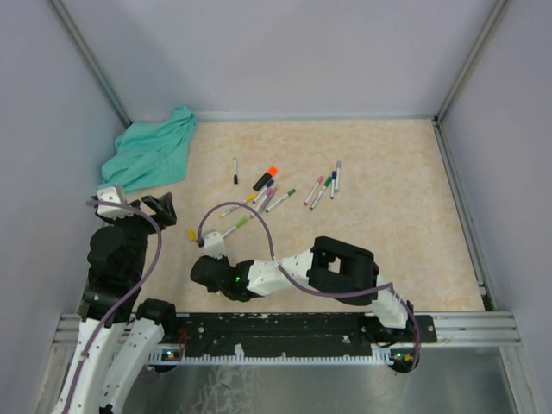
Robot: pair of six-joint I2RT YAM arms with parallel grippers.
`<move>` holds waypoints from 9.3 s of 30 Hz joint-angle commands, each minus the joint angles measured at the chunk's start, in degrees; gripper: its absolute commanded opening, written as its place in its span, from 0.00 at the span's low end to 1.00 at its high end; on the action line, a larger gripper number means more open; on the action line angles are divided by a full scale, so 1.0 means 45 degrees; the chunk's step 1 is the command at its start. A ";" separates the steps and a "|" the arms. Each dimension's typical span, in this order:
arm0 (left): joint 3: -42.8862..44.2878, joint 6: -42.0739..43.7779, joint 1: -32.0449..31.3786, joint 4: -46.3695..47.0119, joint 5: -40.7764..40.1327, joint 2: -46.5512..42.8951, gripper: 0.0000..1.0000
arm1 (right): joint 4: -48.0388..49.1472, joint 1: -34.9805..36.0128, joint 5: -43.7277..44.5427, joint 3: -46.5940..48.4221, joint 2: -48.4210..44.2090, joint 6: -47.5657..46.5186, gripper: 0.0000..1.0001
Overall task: Open the pen caps
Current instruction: Place the pen at the center of the board, then pick up the pen from the center of the board.
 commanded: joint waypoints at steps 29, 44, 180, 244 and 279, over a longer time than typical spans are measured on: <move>-0.0045 0.0288 -0.0073 -0.0056 0.0475 -0.0203 0.90 | 0.0983 -0.0318 -0.0154 -0.0306 -0.0617 -0.0303 0.36; -0.0208 0.0655 -0.0073 0.0185 0.2159 -0.0161 0.88 | 0.6472 -0.0323 -0.1689 -0.4097 -0.3027 -0.1431 0.37; 0.3800 0.1025 -0.2801 -0.4627 0.4695 1.7321 0.03 | 1.9633 -0.1358 -0.1050 -1.4929 -0.8013 0.0269 0.40; -0.4301 -0.5199 -0.7726 0.5158 0.9344 0.5310 0.00 | 2.2553 -0.0731 0.1260 -1.5089 -0.6331 0.0532 0.42; -0.4271 -0.5073 -0.7749 0.4887 0.8676 0.3347 0.31 | 2.2553 -0.0958 0.0284 -1.4991 -0.6321 0.0425 0.00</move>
